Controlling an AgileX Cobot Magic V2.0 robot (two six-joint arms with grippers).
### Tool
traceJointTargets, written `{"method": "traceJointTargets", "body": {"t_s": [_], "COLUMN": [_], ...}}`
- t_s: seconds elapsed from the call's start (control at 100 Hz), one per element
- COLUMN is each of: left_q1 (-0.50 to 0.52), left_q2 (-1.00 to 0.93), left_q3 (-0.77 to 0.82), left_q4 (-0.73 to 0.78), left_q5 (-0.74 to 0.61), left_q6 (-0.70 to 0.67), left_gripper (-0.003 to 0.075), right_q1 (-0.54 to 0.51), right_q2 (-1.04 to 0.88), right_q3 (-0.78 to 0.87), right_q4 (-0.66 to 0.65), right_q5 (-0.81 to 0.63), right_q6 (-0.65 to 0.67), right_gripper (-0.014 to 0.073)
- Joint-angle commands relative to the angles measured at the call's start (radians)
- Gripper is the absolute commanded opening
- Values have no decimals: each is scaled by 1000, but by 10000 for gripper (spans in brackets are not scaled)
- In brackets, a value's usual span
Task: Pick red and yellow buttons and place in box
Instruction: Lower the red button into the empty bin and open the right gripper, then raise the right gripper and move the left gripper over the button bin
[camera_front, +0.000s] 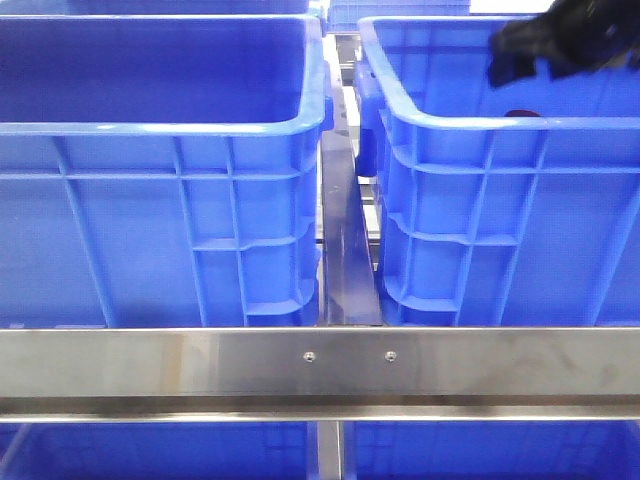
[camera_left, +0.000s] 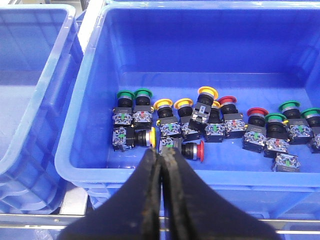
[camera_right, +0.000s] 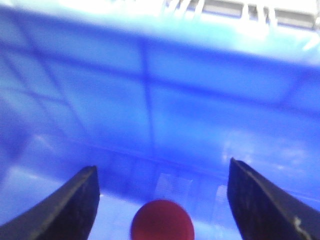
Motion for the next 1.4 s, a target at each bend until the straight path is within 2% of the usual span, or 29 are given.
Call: {"method": "traceJointTargets", "body": {"t_s": [0.0,0.62,0.92,0.99,1.06,1.32,1.39], "left_q1": [2,2,2,2,2,2,2], "left_q2": [4,4,4,4,4,4,4], "left_q3": [-24,-24,-24,-24,-24,-24,-24], "left_q4": [6,6,6,6,6,6,6], "left_q5": [-77,-86,-86,-86,-86,-86,-86], "left_q6": [-3,-3,-3,-3,-3,-3,-3], "left_gripper": [-19,-19,-19,-19,-19,-19,-19], "right_q1": [-4,-4,-4,-4,-4,-4,-4], "right_q2": [-132,-822,-1050,-1085,-1108,-1121,-1121], "right_q3": [27,507,643,659,664,664,664], "right_q4": [33,136,187,187,187,187,187], "right_q5": [0,-97,-84,-84,-83,-33,-21], "right_q6": [-5,-5,-5,-5,-5,-5,-5], "right_gripper": [556,550,540,490,400,-65,-65]}}
